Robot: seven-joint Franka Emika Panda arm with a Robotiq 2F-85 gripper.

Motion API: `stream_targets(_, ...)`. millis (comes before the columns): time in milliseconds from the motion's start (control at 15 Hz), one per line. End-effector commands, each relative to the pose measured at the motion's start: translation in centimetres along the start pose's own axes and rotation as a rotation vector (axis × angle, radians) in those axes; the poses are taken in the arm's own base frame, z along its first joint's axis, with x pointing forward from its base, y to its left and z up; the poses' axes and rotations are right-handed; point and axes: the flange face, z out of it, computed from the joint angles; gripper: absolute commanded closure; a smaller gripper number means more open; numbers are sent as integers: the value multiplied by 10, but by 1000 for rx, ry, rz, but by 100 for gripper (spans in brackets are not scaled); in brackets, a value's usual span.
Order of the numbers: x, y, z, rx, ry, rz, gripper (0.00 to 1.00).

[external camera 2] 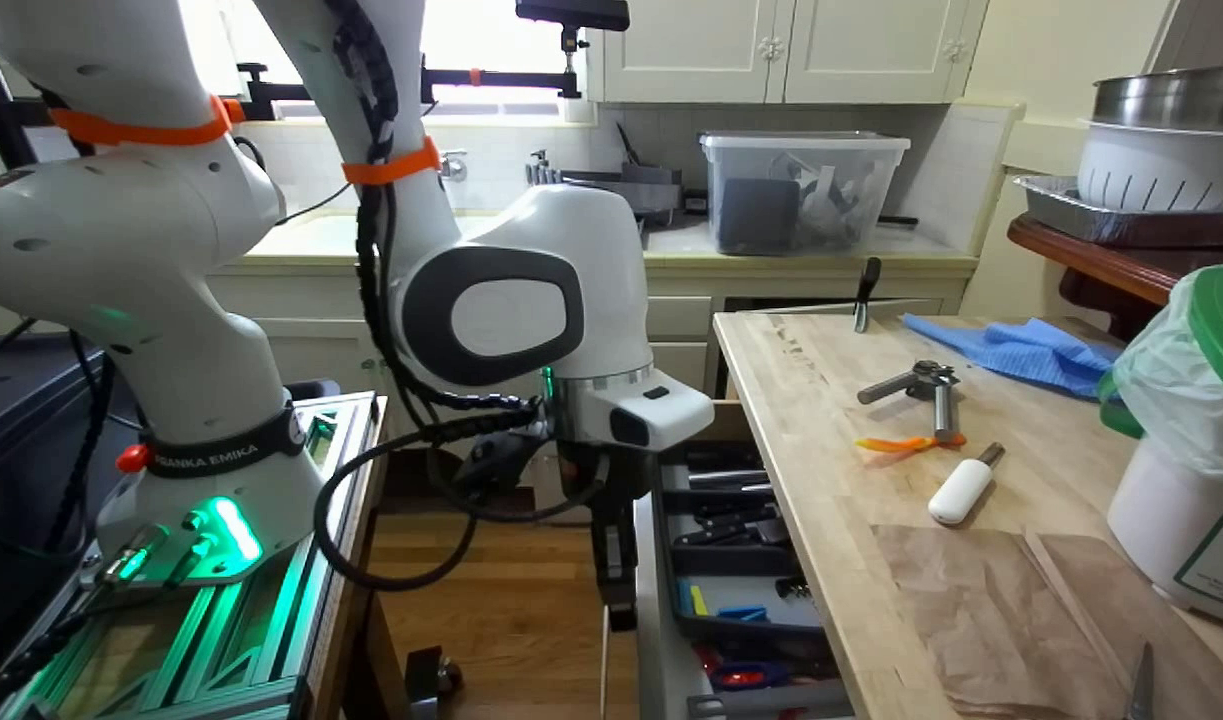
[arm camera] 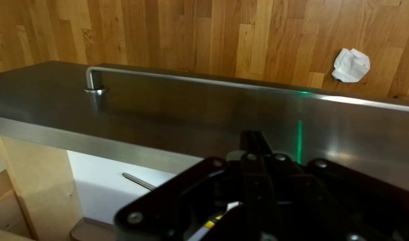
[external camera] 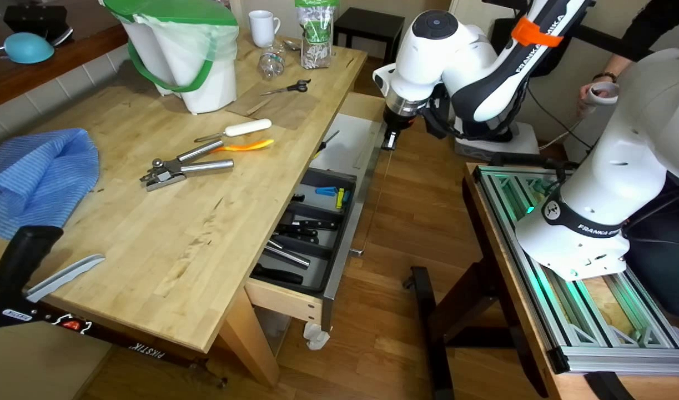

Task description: Close the drawer

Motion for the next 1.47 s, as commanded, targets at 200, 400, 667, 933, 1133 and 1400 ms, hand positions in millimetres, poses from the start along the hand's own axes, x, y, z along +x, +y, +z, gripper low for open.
stream_targets(200, 6, 10, 4, -3, 18, 18, 99)
stream_targets(400, 7, 7, 10, 19, 18, 31, 100)
stream_targets(667, 28, 5, 18, 27, 78, 73, 100)
stream_targets(933, 43, 4, 27, 54, 144, 99, 100)
stream_targets(1133, 61, 15, 23, 57, 213, 142, 100)
stream_targets(1400, 78, 22, 31, 54, 264, 161, 100)
